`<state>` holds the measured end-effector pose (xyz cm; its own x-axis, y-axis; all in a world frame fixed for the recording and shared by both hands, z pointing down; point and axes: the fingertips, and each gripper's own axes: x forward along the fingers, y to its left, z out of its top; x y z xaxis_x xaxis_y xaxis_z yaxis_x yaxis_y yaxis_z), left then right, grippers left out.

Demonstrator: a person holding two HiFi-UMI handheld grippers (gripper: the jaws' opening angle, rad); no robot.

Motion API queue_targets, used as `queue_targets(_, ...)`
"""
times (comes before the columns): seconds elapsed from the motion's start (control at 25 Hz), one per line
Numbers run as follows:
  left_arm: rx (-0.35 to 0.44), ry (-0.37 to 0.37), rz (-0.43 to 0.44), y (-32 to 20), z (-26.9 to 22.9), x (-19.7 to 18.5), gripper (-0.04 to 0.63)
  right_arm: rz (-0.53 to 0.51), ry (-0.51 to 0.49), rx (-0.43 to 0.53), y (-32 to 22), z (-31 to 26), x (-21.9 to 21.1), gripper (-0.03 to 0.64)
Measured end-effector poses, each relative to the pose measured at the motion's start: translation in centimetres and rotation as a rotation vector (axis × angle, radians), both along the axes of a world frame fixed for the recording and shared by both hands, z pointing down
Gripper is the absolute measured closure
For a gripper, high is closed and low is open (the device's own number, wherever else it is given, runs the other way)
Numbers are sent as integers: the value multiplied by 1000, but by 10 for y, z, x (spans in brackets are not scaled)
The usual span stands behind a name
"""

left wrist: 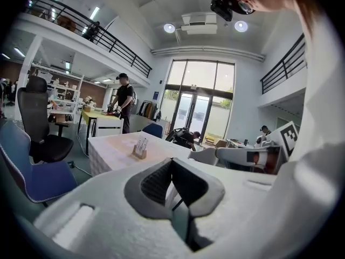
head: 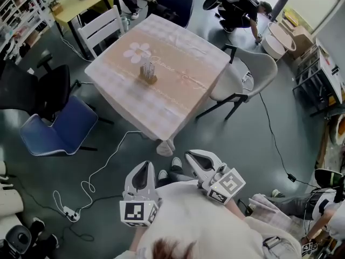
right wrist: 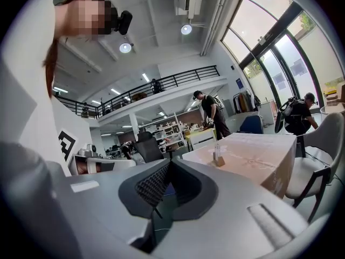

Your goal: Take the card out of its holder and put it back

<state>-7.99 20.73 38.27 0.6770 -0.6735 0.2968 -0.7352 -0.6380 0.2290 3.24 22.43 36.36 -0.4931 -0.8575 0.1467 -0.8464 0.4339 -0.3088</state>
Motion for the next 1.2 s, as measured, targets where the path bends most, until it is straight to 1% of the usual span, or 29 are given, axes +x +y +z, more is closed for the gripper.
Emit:
queue_targets(0.12,-7,12,-38,-10,1,5,595,-31,2,6,-9,0,7,620)
queue_targets(0.24,0,17,-53,-17,0,16,595,-46,-3,27,-17,-2,18,620)
queue_targets(0.48,34,14,-26,-22,1,45,595,-36,1,72,-27,-7,45,620)
queue_targets(0.72,54,43,-19,-30,-7,71,595,-30,12,83,-32,-7,67,620)
queue_targets(1.08,40,20,4,-46,-3,83,595,-8,5,73,-47,-6,83,620)
queue_targets(1.2,38,25,5,-57,-2,84,595,-7,12,71,-58,-4,83,620)
